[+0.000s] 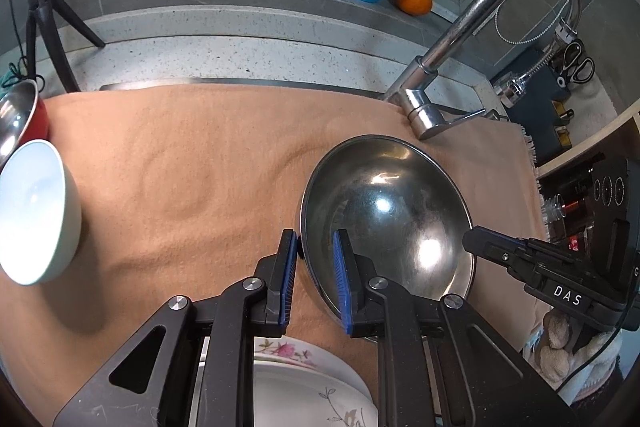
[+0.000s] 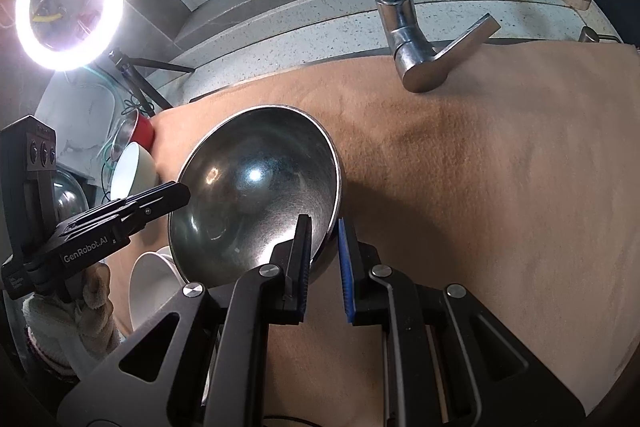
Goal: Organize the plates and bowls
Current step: 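Lift the large steel bowl with the left gripper and carry it across the cloth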
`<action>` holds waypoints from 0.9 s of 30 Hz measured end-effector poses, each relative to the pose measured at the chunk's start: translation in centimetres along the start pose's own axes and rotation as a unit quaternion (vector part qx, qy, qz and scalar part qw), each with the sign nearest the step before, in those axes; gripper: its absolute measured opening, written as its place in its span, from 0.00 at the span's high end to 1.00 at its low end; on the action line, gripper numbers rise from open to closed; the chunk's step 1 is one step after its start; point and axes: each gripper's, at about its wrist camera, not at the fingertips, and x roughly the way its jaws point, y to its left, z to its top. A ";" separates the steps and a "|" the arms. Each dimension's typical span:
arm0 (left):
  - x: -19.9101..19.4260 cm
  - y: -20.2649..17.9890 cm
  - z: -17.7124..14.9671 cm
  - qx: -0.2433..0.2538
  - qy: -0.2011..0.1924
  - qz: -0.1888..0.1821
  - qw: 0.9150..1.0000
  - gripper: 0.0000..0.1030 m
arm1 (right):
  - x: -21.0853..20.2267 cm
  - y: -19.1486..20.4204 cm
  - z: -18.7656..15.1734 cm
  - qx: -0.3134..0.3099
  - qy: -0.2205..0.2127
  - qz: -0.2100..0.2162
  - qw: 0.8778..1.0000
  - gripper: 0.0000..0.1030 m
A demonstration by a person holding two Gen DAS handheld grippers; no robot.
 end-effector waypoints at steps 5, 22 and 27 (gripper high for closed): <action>0.1 0.1 -0.3 -0.006 0.003 -0.004 1.000 0.84 | 0.1 -0.1 -0.4 -0.002 0.001 -0.004 1.000 0.87; -1.1 0.8 -1.3 -0.017 -0.006 0.007 1.000 0.84 | -0.5 0.1 -0.9 -0.006 -0.006 -0.008 1.000 0.87; -3.0 1.8 -1.7 -0.025 -0.024 0.012 0.999 0.84 | -2.0 0.4 -1.1 -0.010 -0.023 -0.010 1.000 0.87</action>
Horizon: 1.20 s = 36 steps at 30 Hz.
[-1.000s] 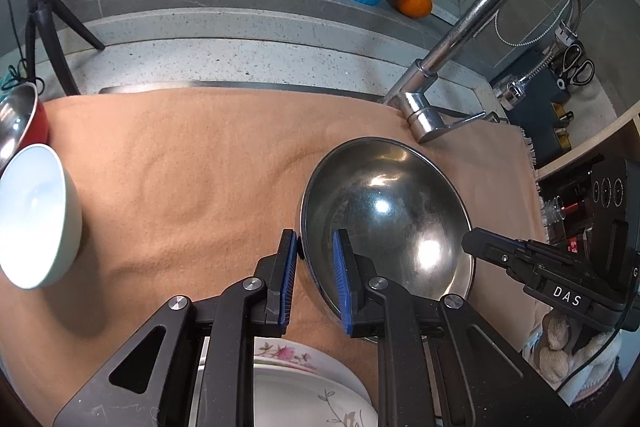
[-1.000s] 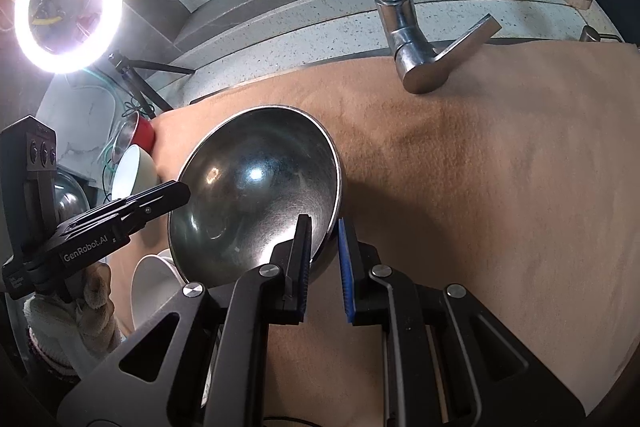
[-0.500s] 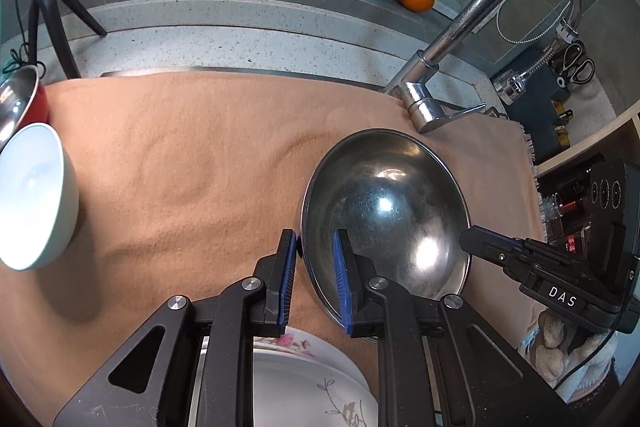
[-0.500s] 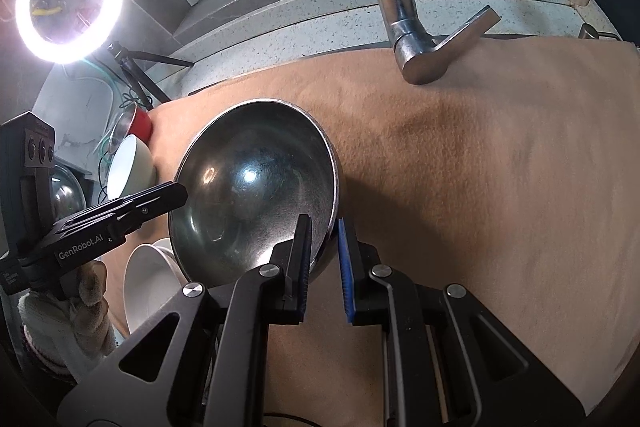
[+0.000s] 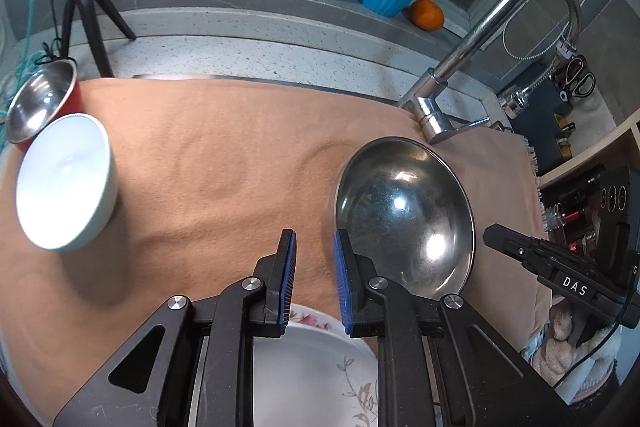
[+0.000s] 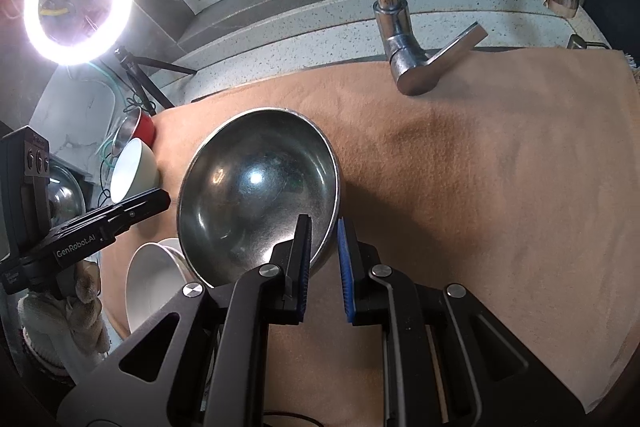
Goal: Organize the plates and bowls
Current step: 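Lift the large steel bowl with the left gripper and carry it across the cloth, then lower the steel bowl onto the cloth and open the left gripper, then move the left gripper to the red-sided steel bowl rim and close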
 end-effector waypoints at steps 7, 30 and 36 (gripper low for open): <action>-3.3 2.7 -1.4 -0.022 -0.024 0.008 0.999 0.84 | -2.3 2.0 -0.2 -0.008 -0.015 0.022 1.000 0.87; -11.9 21.3 -0.6 -0.097 -0.083 0.039 0.991 0.82 | -0.6 24.4 0.0 -0.104 -0.025 0.103 0.989 0.67; -11.4 25.4 1.5 -0.113 -0.085 0.030 0.990 0.82 | 4.8 27.9 1.2 -0.079 -0.001 0.099 0.992 0.67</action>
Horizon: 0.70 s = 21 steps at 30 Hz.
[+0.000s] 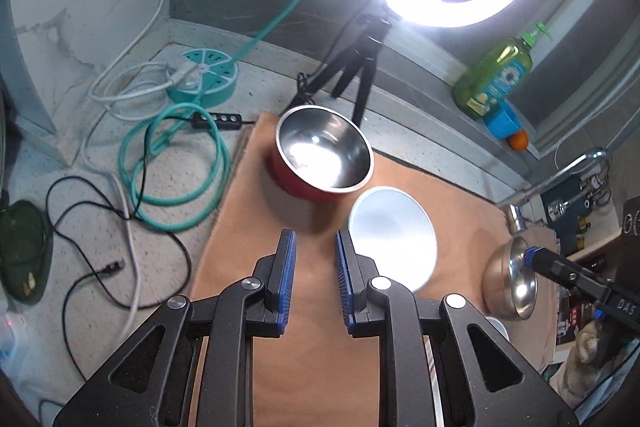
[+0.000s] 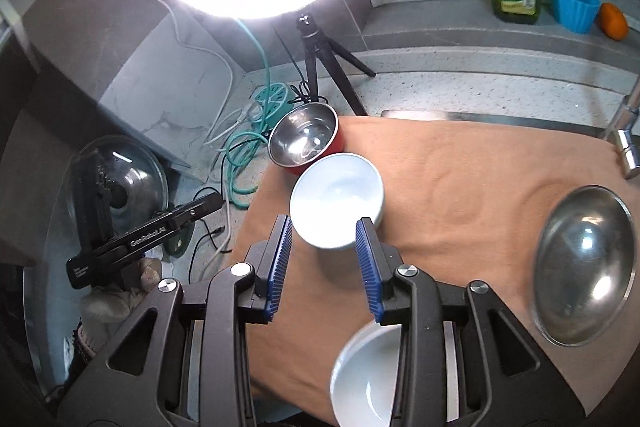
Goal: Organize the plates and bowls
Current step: 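Move the left gripper to the red-sided steel bowl rim and close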
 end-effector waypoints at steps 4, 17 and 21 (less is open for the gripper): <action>1.4 1.5 2.1 -0.008 0.006 -0.006 1.000 0.82 | 3.6 0.3 1.4 0.021 0.013 -0.008 1.000 0.67; 7.3 3.3 6.3 -0.029 0.037 -0.007 0.999 0.82 | 10.5 -0.4 6.1 0.053 0.032 -0.026 0.998 0.67; 8.7 3.4 7.0 -0.035 0.047 -0.009 0.998 0.82 | 12.4 -1.0 7.4 0.063 0.041 -0.024 0.997 0.67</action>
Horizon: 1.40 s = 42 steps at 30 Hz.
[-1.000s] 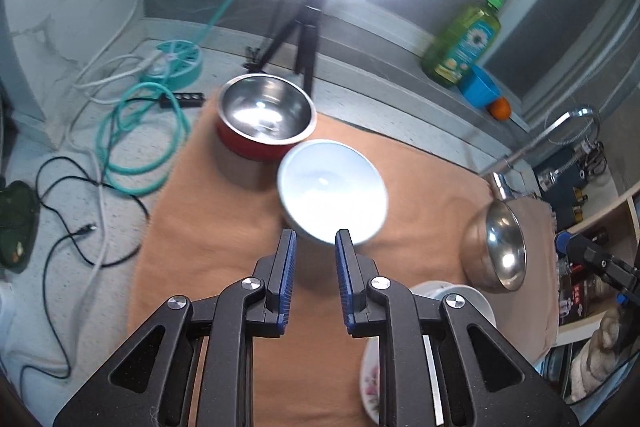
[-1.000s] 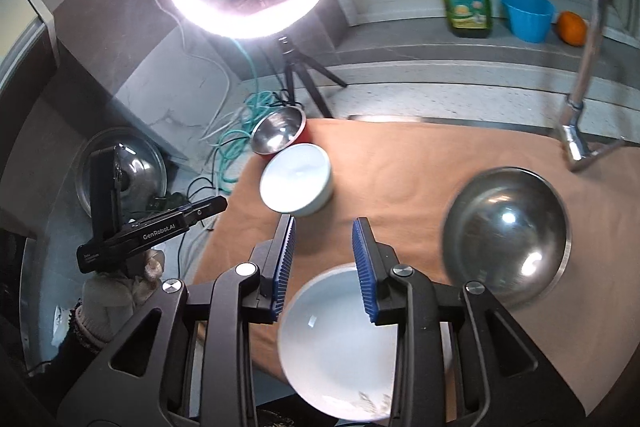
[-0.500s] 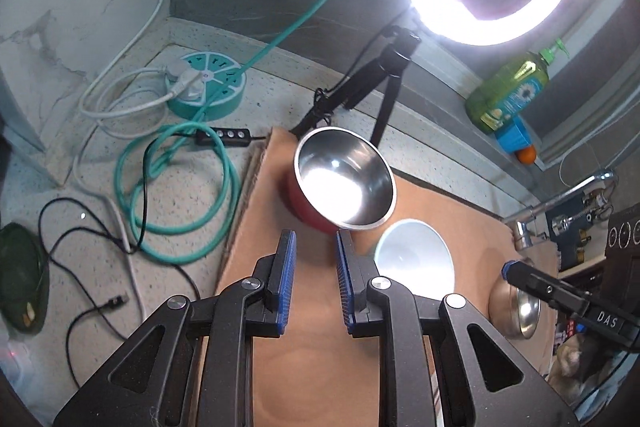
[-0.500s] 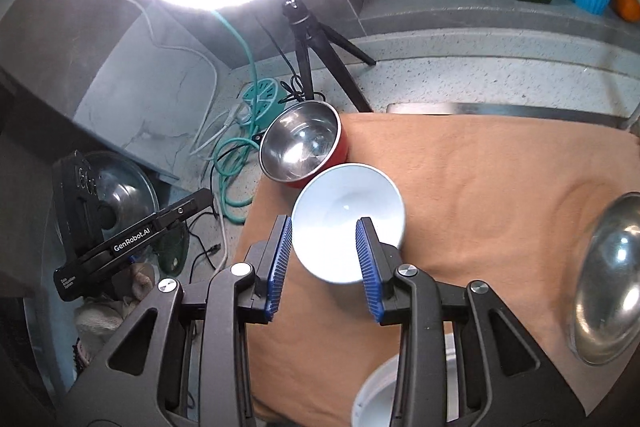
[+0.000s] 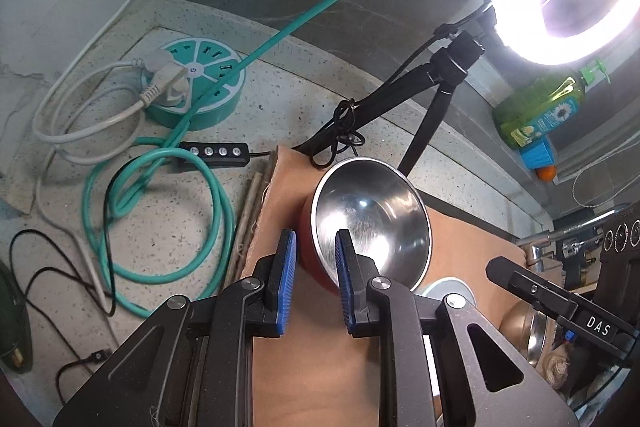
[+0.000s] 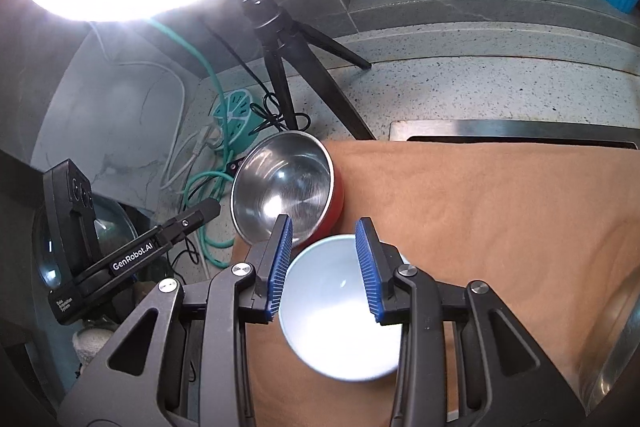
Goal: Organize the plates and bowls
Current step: 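Move the left gripper to the red-sided steel bowl rim and close, then lift the red-sided bowl and carry it over the large steel bowl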
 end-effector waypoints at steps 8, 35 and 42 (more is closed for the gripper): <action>1.2 0.1 1.0 -0.002 0.008 0.003 1.000 0.82 | 3.5 -0.3 1.7 0.005 0.026 -0.004 1.000 0.67; 1.5 -0.6 0.5 0.014 0.006 0.006 1.000 0.87 | 7.3 0.5 2.6 -0.011 0.069 -0.012 0.998 0.90; -1.9 -1.3 -0.1 0.024 -0.025 0.003 0.999 0.87 | 5.4 1.7 1.7 -0.019 0.061 0.006 0.998 0.90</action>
